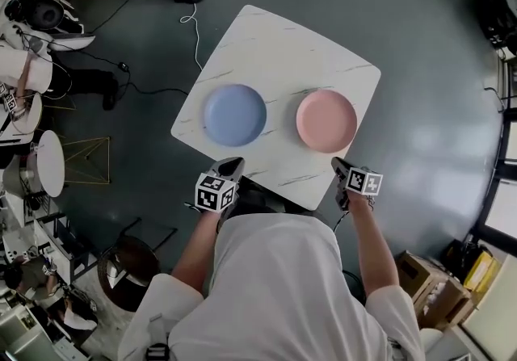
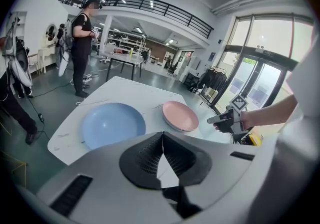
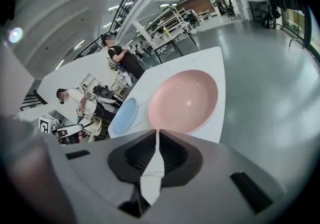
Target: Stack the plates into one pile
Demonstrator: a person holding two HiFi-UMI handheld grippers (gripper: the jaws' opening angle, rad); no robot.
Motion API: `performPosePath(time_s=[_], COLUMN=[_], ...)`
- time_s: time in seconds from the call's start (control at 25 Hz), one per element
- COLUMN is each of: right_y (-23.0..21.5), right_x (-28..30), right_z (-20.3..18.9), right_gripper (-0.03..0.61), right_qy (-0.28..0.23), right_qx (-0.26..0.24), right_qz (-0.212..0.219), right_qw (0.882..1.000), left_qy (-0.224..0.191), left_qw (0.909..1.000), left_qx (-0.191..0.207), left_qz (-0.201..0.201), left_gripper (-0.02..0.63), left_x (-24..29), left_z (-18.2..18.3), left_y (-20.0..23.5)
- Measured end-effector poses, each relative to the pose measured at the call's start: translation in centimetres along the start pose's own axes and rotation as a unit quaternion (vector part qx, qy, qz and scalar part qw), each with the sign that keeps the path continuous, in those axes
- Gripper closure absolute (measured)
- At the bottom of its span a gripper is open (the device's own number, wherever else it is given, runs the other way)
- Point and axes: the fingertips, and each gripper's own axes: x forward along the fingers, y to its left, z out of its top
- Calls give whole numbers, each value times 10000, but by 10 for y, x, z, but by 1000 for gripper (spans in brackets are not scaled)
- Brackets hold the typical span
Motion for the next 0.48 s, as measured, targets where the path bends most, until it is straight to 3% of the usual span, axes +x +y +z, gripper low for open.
performPosePath(time_s=[0.16,0.36,0.48], right_y=[14,34,44], right_x=[-1,-2,5], right_z=[-1,-12,-21], right_gripper=[540,540,540], right_qy=[54,269,410], right_qx=[-302,-594,-623], right_qz=[-166,-260,-341], right_qw=[9994,9975,9966], left_qy=[57,121,167], left_qw=[10000,9984,9972], left_qx=[11,-258,-495], left_qz=[38,479,538], left_gripper=[600,597,597], left_x=[5,6,6], left_z=[-6,-17,-21], left_y=[26,78,108])
